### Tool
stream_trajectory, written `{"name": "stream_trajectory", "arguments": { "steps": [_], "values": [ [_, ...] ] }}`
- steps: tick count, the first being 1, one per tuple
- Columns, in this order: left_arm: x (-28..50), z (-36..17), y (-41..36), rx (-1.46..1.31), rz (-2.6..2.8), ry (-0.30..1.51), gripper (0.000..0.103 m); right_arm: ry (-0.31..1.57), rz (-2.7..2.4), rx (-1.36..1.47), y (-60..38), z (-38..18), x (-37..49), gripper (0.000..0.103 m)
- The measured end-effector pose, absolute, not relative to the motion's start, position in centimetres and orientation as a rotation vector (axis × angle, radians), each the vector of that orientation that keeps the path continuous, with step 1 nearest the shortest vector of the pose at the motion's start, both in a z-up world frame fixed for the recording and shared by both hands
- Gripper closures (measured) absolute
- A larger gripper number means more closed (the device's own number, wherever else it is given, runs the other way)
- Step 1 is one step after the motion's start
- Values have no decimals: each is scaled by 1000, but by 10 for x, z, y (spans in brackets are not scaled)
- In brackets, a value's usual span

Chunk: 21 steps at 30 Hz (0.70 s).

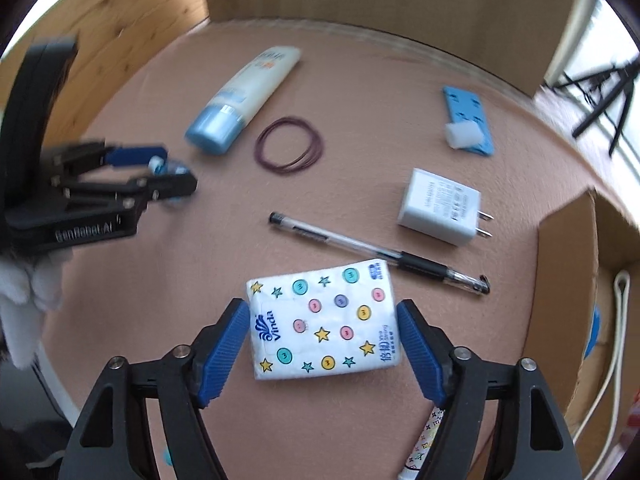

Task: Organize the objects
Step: 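Grasp the small blue bottle with the left gripper while the right grasps the Vinda tissue pack, then carry the blue bottle and tissue pack over the box with both grippers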

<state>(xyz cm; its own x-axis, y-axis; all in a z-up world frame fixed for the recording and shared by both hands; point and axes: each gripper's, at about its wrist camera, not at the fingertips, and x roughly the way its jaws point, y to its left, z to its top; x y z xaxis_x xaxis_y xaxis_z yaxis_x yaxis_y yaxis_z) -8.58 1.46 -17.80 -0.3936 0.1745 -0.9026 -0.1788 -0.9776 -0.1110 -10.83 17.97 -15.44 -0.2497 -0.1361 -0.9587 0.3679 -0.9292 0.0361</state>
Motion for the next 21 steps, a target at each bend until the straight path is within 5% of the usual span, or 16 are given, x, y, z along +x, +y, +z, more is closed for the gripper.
{"name": "stream_trajectory", "arguments": {
  "steps": [8,21],
  "values": [
    [-74,-177,13,-1585,2454,-5,43,553,-2233,1676,155,-166,-97,30],
    [-43,-173,14,-1572,2442,-3,43,330,-2341,1653,172,-157,-82,33]
  ]
}}
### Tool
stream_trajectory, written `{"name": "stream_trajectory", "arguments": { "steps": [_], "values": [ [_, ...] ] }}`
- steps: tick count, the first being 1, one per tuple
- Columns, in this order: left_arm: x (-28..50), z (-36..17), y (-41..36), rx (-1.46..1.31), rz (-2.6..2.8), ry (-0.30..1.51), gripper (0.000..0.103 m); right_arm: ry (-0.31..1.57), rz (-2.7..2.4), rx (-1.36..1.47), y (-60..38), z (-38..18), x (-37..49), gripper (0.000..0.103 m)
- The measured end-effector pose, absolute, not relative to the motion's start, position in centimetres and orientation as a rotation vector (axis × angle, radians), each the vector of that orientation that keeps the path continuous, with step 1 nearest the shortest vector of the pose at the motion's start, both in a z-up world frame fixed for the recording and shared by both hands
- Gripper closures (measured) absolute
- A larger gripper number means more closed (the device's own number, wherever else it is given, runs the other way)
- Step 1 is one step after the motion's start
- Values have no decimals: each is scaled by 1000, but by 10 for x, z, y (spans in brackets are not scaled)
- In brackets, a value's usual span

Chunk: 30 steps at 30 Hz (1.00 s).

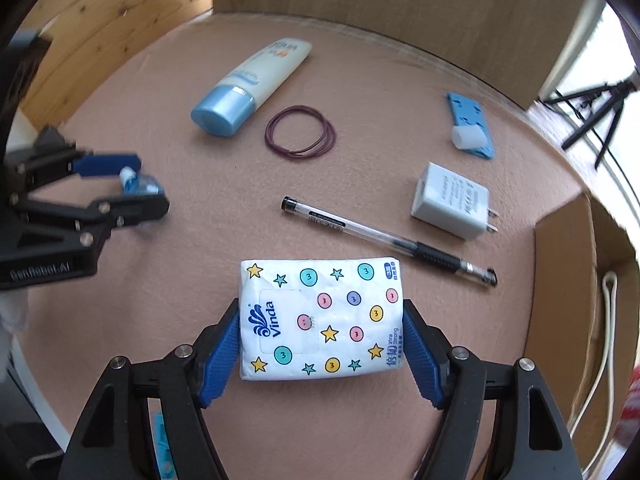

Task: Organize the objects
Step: 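Carry the blue bottle and tissue pack over the box with both grippers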

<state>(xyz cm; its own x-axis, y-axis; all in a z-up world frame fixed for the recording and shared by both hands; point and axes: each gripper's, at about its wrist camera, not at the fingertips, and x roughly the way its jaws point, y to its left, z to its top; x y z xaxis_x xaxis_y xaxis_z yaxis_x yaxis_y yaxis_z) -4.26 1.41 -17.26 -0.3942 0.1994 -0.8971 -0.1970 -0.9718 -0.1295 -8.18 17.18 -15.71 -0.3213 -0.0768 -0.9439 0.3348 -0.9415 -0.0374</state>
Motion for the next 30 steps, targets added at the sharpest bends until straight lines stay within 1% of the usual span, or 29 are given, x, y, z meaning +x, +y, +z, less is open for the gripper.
{"name": "stream_trajectory", "arguments": {
  "steps": [6,14,18,30],
  "values": [
    [-33,-161,22,-1535,2444,-15,43,145,-2448,1605,184,-133,-55,33],
    [-35,-145,45,-1487,2425,8,43,102,-2582,1541,215,-102,-42,33],
    [-39,-133,64,-1445,2415,25,43,25,-2649,1523,242,-85,-32,33],
    [-57,-104,136,-1323,2361,68,43,-71,-2820,1526,313,-64,-9,33]
  ]
}}
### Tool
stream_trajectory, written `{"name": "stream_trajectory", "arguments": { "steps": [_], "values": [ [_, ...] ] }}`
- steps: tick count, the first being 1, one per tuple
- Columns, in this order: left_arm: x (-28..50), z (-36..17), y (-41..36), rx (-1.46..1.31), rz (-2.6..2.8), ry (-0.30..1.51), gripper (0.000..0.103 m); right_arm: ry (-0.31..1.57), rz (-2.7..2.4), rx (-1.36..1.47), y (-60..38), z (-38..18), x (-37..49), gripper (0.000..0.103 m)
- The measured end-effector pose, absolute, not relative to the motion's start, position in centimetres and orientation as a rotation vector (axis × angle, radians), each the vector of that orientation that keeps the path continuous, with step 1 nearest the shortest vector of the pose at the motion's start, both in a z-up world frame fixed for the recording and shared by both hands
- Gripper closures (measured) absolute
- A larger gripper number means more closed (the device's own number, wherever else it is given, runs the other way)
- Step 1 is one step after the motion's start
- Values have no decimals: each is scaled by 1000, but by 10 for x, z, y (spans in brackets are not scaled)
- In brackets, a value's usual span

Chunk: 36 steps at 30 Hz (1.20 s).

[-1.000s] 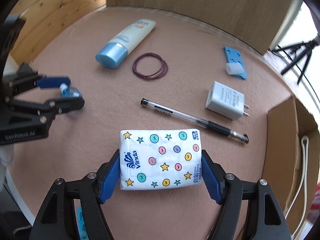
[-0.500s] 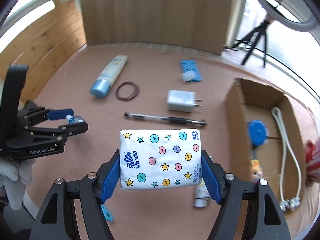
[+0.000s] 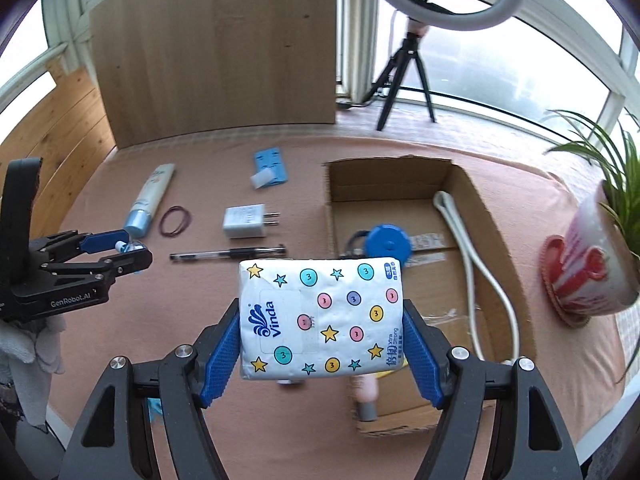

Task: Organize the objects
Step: 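Carry the blue bottle and tissue pack over the box with both grippers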

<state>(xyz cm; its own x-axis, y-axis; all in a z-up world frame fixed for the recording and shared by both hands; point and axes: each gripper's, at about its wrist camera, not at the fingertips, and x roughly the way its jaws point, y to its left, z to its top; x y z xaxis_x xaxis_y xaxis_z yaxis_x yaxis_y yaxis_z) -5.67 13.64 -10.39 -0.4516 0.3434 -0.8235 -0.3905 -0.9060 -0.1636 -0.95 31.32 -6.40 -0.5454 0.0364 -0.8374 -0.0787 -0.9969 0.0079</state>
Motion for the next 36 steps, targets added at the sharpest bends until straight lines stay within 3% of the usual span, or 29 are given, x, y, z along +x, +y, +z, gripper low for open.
{"name": "stream_trajectory", "arguments": {
  "steps": [14,36],
  "values": [
    [-83,-70,238,-1198,2295,97,43,142,2633,-1437,370,-69,3,33],
    [-115,-91,335,-1214,2251,210,43,107,2622,-1496,375,-88,0,33]
  ]
}}
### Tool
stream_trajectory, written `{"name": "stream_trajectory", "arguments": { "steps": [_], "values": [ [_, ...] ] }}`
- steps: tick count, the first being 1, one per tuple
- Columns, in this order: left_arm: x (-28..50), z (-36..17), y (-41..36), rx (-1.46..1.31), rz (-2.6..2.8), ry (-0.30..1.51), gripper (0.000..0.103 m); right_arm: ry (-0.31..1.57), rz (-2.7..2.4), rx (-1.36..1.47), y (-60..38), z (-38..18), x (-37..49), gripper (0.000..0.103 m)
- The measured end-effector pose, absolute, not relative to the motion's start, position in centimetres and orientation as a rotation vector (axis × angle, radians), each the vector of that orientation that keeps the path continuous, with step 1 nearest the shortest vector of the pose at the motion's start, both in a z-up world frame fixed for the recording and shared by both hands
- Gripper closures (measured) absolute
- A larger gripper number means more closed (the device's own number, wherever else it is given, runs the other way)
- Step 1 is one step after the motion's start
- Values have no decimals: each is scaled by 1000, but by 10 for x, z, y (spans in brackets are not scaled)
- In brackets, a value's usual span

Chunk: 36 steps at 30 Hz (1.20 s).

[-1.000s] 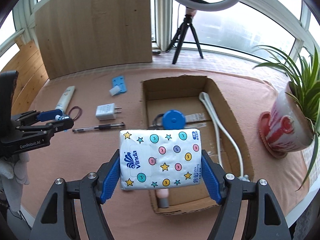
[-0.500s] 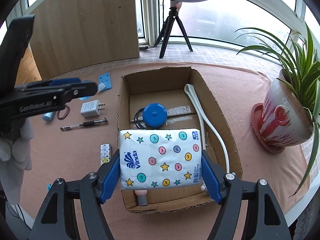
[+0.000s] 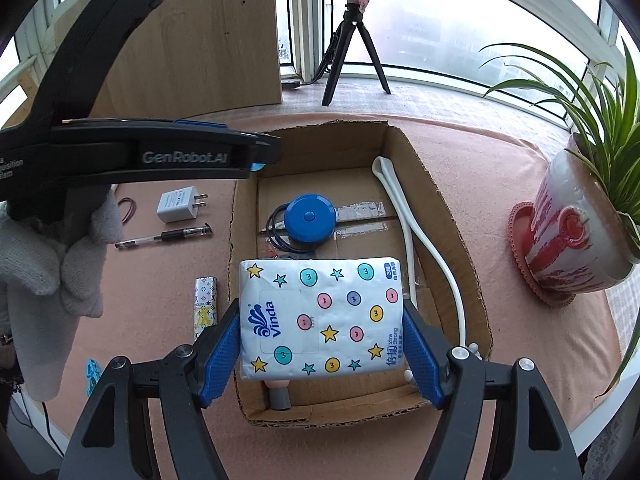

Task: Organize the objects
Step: 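Open both grippers to release the bottle and tissue pack into the box, then withdraw both tools and move the right gripper toward the blue clothespin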

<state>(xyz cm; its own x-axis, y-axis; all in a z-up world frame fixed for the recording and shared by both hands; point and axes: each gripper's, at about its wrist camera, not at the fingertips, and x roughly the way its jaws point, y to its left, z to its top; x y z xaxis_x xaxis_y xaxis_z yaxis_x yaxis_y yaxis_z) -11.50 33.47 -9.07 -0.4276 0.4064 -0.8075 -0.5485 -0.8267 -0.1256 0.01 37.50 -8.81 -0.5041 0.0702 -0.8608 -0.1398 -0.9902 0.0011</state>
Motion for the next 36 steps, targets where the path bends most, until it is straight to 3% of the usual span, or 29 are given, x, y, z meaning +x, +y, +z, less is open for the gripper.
{"name": "stream_trajectory", "arguments": {
  "steps": [11,15,20,36],
  "values": [
    [-115,-93,344,-1210,2247,212,42,108,2600,-1485,378,-91,-1,33],
    [-113,-89,343,-1199,2250,207,33,125,2608,-1452,380,-87,1,31],
    [-108,-80,337,-1172,2269,220,33,151,2605,-1448,381,-84,3,31],
    [-83,-52,255,-1137,2374,189,33,145,2692,-1409,340,-63,4,31]
  ]
}}
